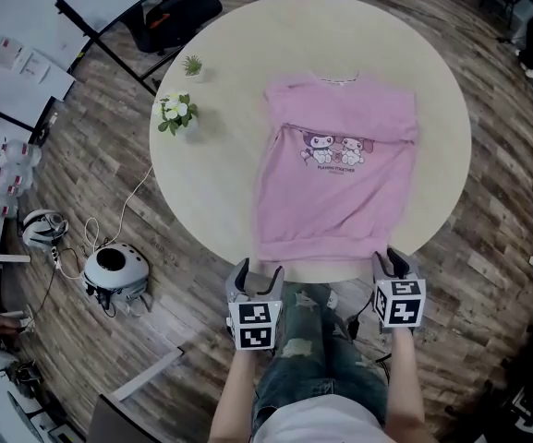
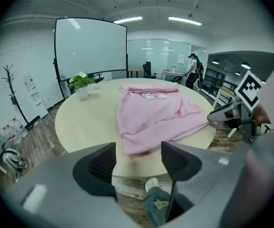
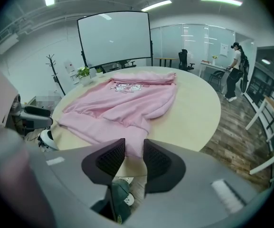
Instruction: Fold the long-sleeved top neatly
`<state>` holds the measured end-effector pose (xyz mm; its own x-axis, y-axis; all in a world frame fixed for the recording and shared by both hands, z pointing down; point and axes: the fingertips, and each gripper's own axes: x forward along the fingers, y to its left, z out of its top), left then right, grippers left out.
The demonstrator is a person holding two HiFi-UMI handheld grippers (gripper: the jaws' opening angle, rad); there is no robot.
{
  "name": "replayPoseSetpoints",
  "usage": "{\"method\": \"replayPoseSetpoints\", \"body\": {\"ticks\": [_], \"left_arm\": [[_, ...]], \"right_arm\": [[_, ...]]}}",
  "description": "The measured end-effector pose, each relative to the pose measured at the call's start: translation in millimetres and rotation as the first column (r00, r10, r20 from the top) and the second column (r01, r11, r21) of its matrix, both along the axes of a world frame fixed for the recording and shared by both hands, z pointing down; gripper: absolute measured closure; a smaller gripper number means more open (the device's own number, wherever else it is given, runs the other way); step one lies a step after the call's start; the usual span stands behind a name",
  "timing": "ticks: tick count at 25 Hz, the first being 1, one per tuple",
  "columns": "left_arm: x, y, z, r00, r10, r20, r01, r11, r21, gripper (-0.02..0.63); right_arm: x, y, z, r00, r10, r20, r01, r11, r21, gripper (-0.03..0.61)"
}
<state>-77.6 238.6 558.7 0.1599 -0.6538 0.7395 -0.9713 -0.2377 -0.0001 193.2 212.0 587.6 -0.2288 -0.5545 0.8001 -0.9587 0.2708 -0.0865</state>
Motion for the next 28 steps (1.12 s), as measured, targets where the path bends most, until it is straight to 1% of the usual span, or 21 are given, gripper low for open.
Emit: {"method": "replayPoseSetpoints", "body": {"ticks": [5,6,7,8,11,16,19,22,24,27,28], "left_arm": [[0,0,10,1.0,0.011,0.009,-0.011,1.0,-0.024,0.308],[0,-1,11,1.0,0.014,0.01,-0.014,1.0,-0.025,0.308],[0,-2,12,1.0,0.016,0.01,-0.015,1.0,-0.024,0.308],[0,-3,12,1.0,0.016,0.01,-0.016,1.0,-0.023,0.308],[1,-4,13,1.0,0.023,0.006,-0.023,1.0,-0.018,0.308],[-1,-3,16,0.999,0.04,0.011,-0.04,0.999,-0.028,0.308],[-1,-2,18,0.998,0.06,0.007,-0.059,0.997,-0.04,0.308],[1,-2,21,0.997,0.083,0.006,-0.083,0.995,-0.054,0.311],[3,-2,22,0.995,0.1,0.009,-0.099,0.993,-0.061,0.334],[7,-2,23,0.991,0.13,0.026,-0.128,0.989,-0.07,0.413],[9,-2,24,0.989,0.144,0.032,-0.141,0.987,-0.076,0.423]], "right_arm": [[0,2,8,1.0,0.001,0.01,-0.001,1.0,-0.025,0.45],[-1,2,8,1.0,-0.003,0.016,0.004,1.0,-0.027,0.465],[-2,3,8,1.0,-0.009,0.02,0.009,1.0,-0.029,0.502],[-2,3,7,1.0,-0.012,0.021,0.013,1.0,-0.029,0.517],[1,7,-4,0.999,-0.004,0.033,0.004,1.0,-0.004,0.52],[12,13,-33,0.996,0.057,0.074,-0.061,0.996,0.06,0.52],[21,14,-42,0.996,0.075,0.054,-0.08,0.993,0.087,0.52],[28,16,-40,0.995,0.093,0.039,-0.096,0.992,0.084,0.52],[31,17,-36,0.994,0.101,0.037,-0.104,0.992,0.075,0.52],[31,21,-31,0.994,0.107,0.034,-0.109,0.992,0.061,0.52],[31,22,-30,0.993,0.11,0.032,-0.112,0.992,0.059,0.52]]}}
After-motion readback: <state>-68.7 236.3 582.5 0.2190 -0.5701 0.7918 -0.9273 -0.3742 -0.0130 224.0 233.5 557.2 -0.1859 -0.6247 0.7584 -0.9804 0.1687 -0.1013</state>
